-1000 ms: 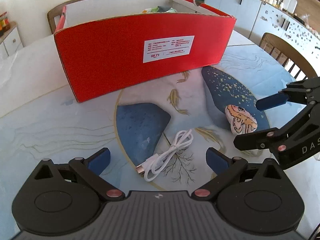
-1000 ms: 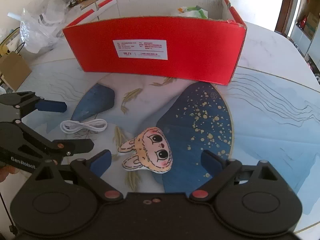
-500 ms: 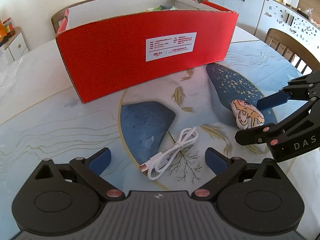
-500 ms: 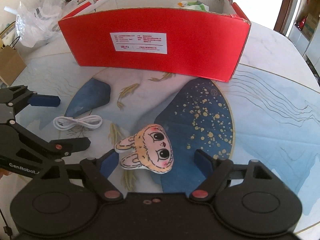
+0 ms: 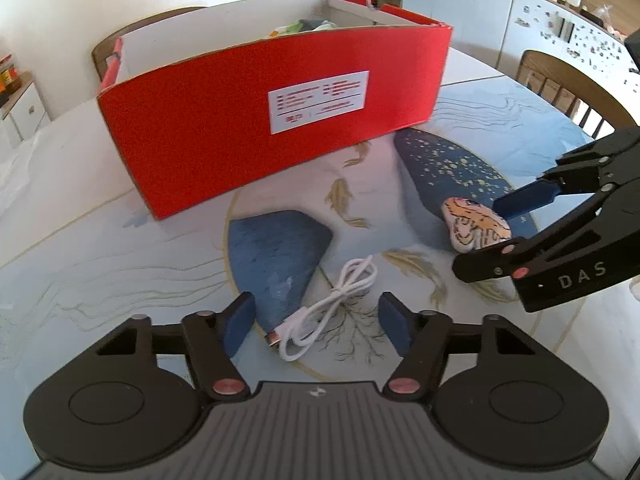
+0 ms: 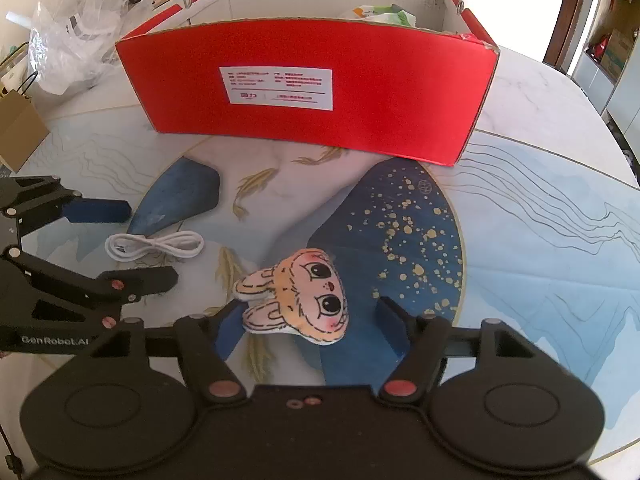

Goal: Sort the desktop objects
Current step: 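Reach left tool to the white USB cable while right tool reaches the bunny cushion, then close left tool on the white cable while right tool grasps the bunny cushion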

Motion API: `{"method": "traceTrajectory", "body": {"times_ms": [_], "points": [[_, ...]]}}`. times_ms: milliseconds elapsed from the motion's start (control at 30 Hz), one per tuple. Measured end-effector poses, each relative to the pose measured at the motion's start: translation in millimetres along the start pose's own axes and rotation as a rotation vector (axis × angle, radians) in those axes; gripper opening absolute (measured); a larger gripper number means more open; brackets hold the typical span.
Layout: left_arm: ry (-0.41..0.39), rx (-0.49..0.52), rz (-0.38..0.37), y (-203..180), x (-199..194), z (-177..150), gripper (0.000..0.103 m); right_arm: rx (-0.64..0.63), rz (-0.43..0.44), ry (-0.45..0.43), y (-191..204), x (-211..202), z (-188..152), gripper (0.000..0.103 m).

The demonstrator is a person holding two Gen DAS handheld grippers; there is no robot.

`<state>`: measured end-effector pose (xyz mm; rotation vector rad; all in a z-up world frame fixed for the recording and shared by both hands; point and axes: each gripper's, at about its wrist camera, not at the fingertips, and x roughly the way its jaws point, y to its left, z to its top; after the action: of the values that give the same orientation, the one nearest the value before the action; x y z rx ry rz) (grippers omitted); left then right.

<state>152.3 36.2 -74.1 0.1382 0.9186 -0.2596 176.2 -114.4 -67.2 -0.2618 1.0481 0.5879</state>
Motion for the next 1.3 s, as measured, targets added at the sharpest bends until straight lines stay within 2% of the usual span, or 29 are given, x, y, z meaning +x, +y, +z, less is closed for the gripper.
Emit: {"method": "traceTrajectory", "body": {"times_ms": [133, 267, 433, 633, 1033, 1300], "points": [[-0.001, 0.012, -0.007, -3, -2, 1, 0.05, -0.001, 0.004, 0.001, 1, -1, 1, 0.064], [0.003, 0.01, -0.008, -4, -2, 1, 0.045, 0.008, 0.008, 0.001, 1, -3, 0, 0.058], [0.006, 0.007, -0.014, -4, -3, 1, 0.034, 0.018, 0.021, 0.005, 0, -5, 0, 0.053], [0.014, 0.002, -0.021, -5, -3, 1, 0.027, 0.052, 0.026, -0.001, -2, -7, -2, 0.051], [0.018, -0.096, -0.078, 1, -12, 0, 0.013, 0.059, 0.042, -0.014, 3, -20, -4, 0.051], [-0.008, -0.157, -0.11, 7, -24, 1, 0.01, 0.071, 0.057, -0.023, 4, -29, -3, 0.05]]}}
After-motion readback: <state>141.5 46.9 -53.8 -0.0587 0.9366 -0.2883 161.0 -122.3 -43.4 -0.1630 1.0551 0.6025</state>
